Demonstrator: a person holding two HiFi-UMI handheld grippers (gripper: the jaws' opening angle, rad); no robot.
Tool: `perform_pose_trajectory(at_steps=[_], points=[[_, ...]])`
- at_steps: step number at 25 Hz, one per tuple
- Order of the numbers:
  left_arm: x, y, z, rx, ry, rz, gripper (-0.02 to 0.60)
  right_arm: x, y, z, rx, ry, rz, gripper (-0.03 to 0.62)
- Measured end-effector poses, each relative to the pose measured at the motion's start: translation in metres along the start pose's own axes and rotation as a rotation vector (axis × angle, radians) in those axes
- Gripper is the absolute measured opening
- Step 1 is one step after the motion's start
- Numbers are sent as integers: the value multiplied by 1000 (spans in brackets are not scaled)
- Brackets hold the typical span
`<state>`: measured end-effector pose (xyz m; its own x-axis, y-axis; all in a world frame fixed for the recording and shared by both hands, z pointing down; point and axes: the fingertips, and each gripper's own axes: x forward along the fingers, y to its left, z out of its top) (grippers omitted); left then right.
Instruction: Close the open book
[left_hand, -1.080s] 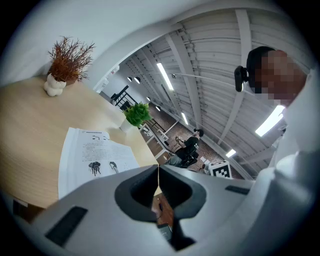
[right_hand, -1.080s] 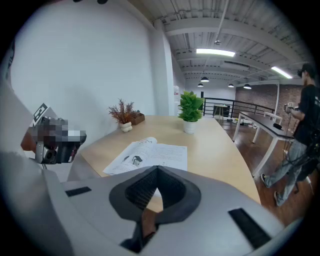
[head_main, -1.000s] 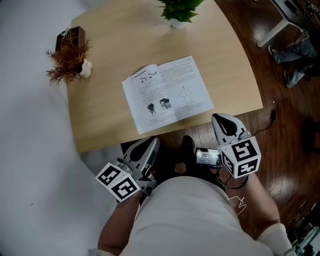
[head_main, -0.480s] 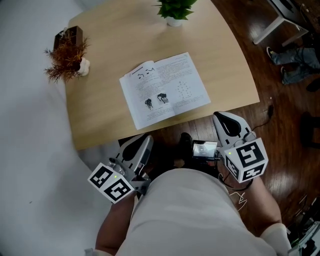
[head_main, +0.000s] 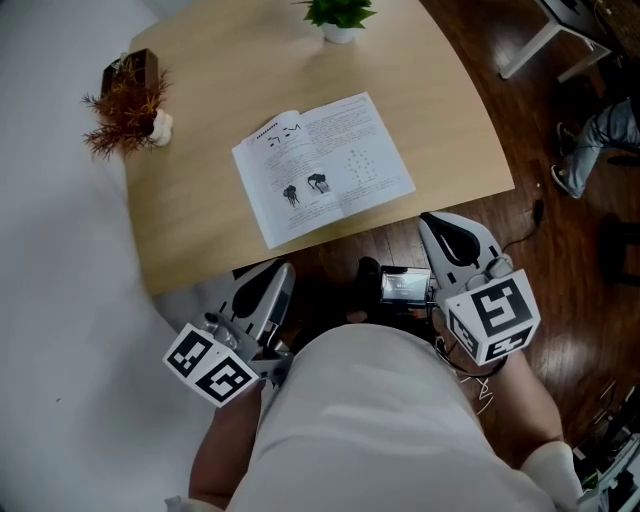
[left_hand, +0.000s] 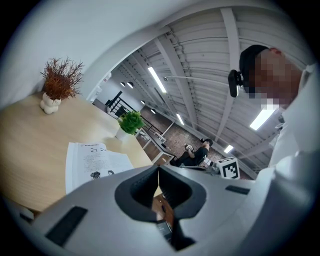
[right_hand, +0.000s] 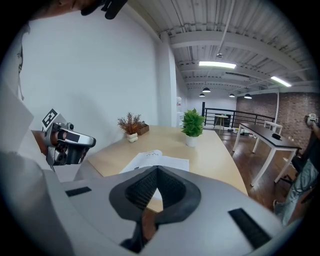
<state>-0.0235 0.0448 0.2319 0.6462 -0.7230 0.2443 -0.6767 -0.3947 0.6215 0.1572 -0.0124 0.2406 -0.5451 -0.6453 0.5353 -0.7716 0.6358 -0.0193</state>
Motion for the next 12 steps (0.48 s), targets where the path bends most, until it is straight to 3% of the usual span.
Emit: perform_pose_trajectory(at_steps=[12], points=[[3,-4,-4,4,15,-2,-3,0,0,4,-12,-20,11,2]])
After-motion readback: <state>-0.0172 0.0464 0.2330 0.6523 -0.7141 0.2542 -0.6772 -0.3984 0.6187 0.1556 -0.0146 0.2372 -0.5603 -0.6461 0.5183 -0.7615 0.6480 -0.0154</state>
